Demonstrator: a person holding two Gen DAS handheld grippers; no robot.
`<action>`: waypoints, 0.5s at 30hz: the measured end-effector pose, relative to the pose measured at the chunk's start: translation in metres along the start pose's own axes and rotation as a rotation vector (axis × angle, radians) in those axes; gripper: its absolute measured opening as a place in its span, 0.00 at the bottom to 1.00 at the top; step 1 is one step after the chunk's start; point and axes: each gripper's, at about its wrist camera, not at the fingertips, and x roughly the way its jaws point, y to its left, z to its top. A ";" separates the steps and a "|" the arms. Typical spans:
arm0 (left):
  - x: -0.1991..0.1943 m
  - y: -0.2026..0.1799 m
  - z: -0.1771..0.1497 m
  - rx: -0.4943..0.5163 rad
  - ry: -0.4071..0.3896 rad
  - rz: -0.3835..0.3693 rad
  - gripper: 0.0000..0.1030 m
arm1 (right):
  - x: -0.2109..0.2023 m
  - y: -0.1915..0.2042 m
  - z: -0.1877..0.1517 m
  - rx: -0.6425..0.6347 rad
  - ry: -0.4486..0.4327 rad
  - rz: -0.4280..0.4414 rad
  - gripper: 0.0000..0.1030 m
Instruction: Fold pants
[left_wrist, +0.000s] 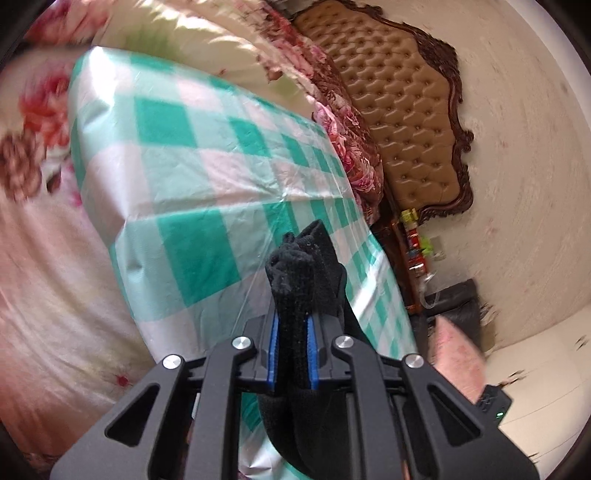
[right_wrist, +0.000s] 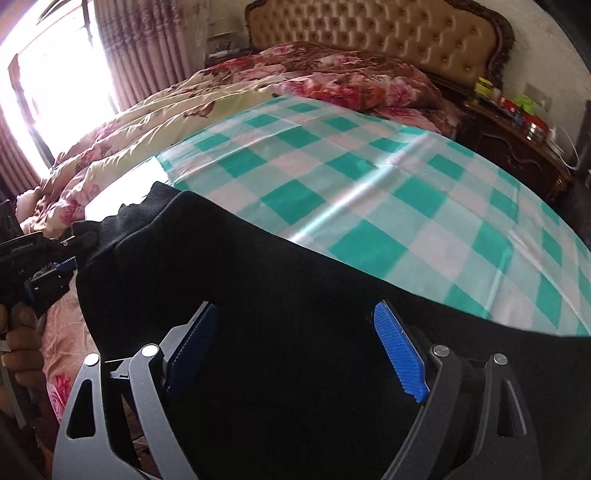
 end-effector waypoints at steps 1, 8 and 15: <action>-0.004 -0.013 -0.001 0.058 -0.013 0.033 0.11 | -0.003 -0.004 -0.002 0.006 -0.001 -0.006 0.82; -0.016 -0.143 -0.047 0.584 -0.117 0.235 0.11 | -0.035 -0.044 -0.020 0.071 -0.018 -0.091 0.82; 0.021 -0.253 -0.208 1.197 -0.196 0.268 0.12 | -0.067 -0.134 -0.056 0.286 -0.008 -0.102 0.82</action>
